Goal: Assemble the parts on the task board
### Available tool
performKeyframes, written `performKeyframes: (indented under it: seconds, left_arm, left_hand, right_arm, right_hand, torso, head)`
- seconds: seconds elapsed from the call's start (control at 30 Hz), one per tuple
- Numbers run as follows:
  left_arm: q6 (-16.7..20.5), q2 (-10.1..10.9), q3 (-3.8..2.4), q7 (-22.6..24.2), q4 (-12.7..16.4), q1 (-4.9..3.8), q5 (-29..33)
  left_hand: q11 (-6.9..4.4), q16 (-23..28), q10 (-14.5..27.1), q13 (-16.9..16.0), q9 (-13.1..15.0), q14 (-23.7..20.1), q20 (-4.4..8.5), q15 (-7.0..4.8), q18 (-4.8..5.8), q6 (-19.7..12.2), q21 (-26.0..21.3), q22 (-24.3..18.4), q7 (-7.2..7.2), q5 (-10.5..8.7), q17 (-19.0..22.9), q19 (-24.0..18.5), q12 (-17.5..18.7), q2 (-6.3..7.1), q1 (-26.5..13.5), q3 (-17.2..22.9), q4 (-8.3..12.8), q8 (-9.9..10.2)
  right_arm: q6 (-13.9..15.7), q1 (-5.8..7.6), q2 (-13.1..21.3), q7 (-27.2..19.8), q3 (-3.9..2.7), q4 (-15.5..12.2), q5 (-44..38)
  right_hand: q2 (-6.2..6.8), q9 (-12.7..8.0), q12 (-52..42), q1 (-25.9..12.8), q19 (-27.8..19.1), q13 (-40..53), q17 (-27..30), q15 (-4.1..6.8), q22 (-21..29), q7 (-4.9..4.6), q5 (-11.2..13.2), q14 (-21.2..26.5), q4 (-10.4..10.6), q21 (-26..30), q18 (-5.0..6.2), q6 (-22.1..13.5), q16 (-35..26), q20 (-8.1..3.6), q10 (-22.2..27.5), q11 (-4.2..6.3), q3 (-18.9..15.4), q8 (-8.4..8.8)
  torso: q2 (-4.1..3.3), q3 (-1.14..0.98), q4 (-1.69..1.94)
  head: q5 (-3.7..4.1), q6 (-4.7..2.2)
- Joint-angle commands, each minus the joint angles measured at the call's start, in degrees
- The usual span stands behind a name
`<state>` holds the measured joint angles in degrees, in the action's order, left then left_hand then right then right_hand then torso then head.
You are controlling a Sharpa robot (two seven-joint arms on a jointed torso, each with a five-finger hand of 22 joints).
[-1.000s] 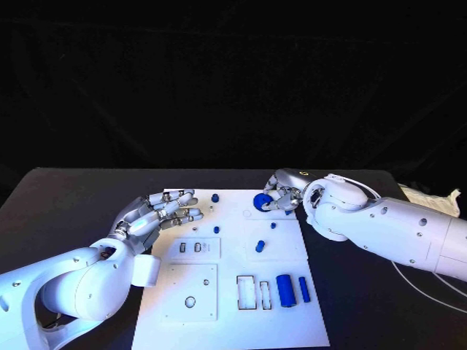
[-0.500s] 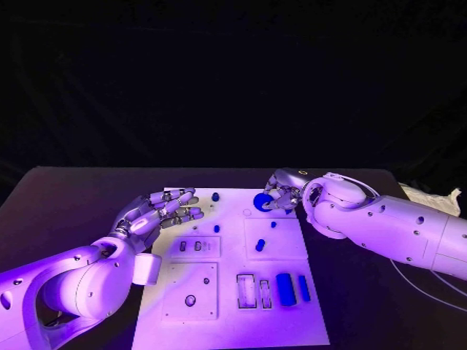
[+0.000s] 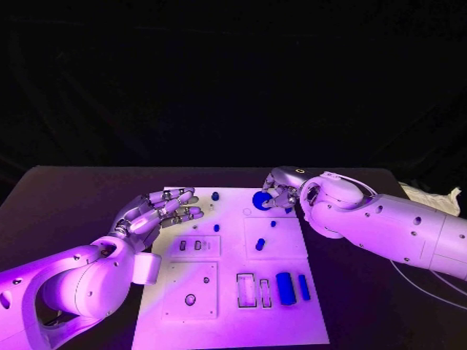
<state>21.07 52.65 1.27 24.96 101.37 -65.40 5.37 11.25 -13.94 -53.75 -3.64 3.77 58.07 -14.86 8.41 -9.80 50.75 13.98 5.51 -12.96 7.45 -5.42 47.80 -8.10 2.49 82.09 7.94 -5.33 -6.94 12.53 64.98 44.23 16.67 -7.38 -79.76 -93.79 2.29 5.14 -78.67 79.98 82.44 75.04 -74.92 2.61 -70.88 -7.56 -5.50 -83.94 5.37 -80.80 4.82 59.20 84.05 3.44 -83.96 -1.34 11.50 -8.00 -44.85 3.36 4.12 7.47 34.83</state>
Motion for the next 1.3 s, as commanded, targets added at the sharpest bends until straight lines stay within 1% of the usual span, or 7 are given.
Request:
performKeyframes:
  seconds: [0.03, 0.23, 0.5, 0.73, 0.97, 1.13, 1.3]
  left_arm:
    - [-1.1, -0.1, -0.05, 0.2, 0.1, -0.06, 0.1]
    - [-1.1, 0.0, -0.05, 0.2, 0.1, -0.06, 0.1]
    - [-1.0, 0.1, -0.05, 0.2, 0.0, -0.06, 0.1]
    - [-1.0, -0.1, -0.05, 0.3, -0.1, -0.06, 0.1]
    - [-1.0, -0.1, -0.05, 0.3, -0.2, -0.06, 0.1]
    - [-1.0, -0.1, -0.05, 0.3, -0.3, -0.06, 0.1]
    - [-1.1, -0.2, -0.05, 0.4, -0.3, -0.06, 0.1]
  left_hand:
    - [-0.13, 0.3, 0.4, 0.0, -0.1, 0.5, 0.05, -0.06, -0.74, -0.3, 0.3, -0.1, -1.00, -0.26, -0.1, 0.5, 0.2, -0.50, 0.0, -0.1, 0.4, 0.3]
    - [-0.13, 0.4, 0.4, 0.0, -0.1, 0.5, 0.05, -0.07, -0.74, -0.3, 0.3, -0.1, -0.98, -0.24, -0.1, 0.5, 0.2, -0.58, 0.0, 0.0, 0.4, 0.3]
    - [-0.15, 0.5, 0.5, 0.0, 0.0, 0.6, 0.08, -0.10, -0.74, -0.4, 0.3, -0.2, -0.94, -0.20, -0.1, 0.5, 0.4, -0.84, 0.4, 0.3, 0.8, 0.4]
    - [-0.16, 0.6, 0.5, 0.0, 0.0, 0.6, 0.09, -0.10, -0.74, -0.4, 0.3, -0.2, -0.93, -0.19, -0.1, 0.5, 0.4, -0.90, 0.4, 0.3, 0.9, 0.5]
    - [-0.16, 0.6, 0.5, 0.0, 0.0, 0.6, 0.09, -0.10, -0.74, -0.4, 0.3, -0.2, -0.93, -0.19, -0.1, 0.5, 0.4, -0.90, 0.4, 0.3, 0.9, 0.5]
    - [-0.16, 0.6, 0.5, 0.0, 0.0, 0.6, 0.09, -0.10, -0.74, -0.4, 0.3, -0.2, -0.93, -0.19, -0.1, 0.5, 0.4, -0.90, 0.4, 0.3, 0.9, 0.5]
    - [-0.16, 0.6, 0.5, 0.0, 0.0, 0.6, 0.09, -0.10, -0.74, -0.4, 0.3, -0.2, -0.93, -0.19, -0.1, 0.5, 0.4, -0.90, 0.4, 0.3, 0.9, 0.5]
  right_arm:
    - [5.7, -0.40, -0.1, -0.1, 0.15, -1.3, -5.4]
    - [10.1, -0.59, -0.7, -0.1, 0.15, -4.1, -8.0]
    - [9.4, -0.49, -3.8, 0.3, 0.18, -5.1, -9.3]
    - [7.7, -0.53, -8.1, 0.2, 0.85, -3.4, -9.0]
    - [7.1, -0.82, -11.5, 0.2, 1.86, -0.7, -9.6]
    - [6.6, -0.97, -13.1, 0.4, 2.52, 0.8, -10.1]
    - [6.1, -1.13, -14.1, 0.6, 2.78, 1.7, -10.2]
  right_hand:
    - [-2.36, 1.3, 0.0, 2.8, 0.2, 5.3, -3.4, 0.56, -0.3, 1.92, 0.2, -4.0, -0.1, -0.5, -1.08, 3.7, 0.4, -0.30, -0.2, 0.47, 0.6, -1.81]
    - [-1.86, 1.4, 0.0, 1.8, 0.2, 5.5, -3.6, 0.68, -0.4, 1.98, -0.9, -4.0, -0.2, -0.5, -1.12, 3.8, 0.5, -0.52, -0.3, 0.57, 1.4, -1.51]
    - [-1.28, 1.4, 0.3, 0.6, 0.2, 5.4, -3.5, 0.62, -0.5, 1.80, -1.4, -4.0, -0.2, -0.6, -1.15, 3.5, 0.4, -0.53, -0.2, 0.45, 2.1, -0.95]
    - [-0.98, 1.4, 0.5, -0.2, 0.2, 5.3, -3.4, 0.54, -0.5, 1.68, -1.3, -3.9, -0.1, -0.6, -1.14, 3.3, 0.3, -0.50, -0.1, 0.35, 2.4, -0.58]
    - [-0.85, 1.3, 0.7, -0.5, 0.2, 5.3, -3.3, 0.50, -0.5, 1.61, -1.2, -3.9, -0.1, -0.6, -1.15, 3.1, 0.3, -0.47, -0.1, 0.30, 2.5, -0.37]
    - [-0.75, 1.3, 0.7, -0.6, 0.1, 5.2, -3.3, 0.47, -0.5, 1.56, -1.2, -3.9, -0.1, -0.6, -1.14, 3.0, 0.3, -0.45, -0.1, 0.27, 2.7, -0.22]
    - [-0.59, 1.3, 0.9, -0.8, 0.1, 5.2, -3.3, 0.42, -0.5, 1.47, -1.1, -3.9, -0.2, -0.6, -1.14, 2.9, 0.3, -0.41, 0.0, 0.19, 2.8, -0.02]
  torso:
    - [0.03, 0.02, 0.06]
    - [0.03, 0.03, 0.16]
    - [0.00, 0.11, 0.11]
    - [-0.07, 0.00, 0.20]
    - [-0.02, 0.05, 0.28]
    - [-0.08, 0.01, 0.15]
    - [-0.10, -0.01, 0.08]
  head:
    - [0.12, 0.08]
    - [0.01, -0.06]
    - [-0.12, -0.07]
    - [-0.42, 0.00]
    - [-0.72, 0.14]
    - [-0.95, 0.23]
    - [-1.10, 0.26]
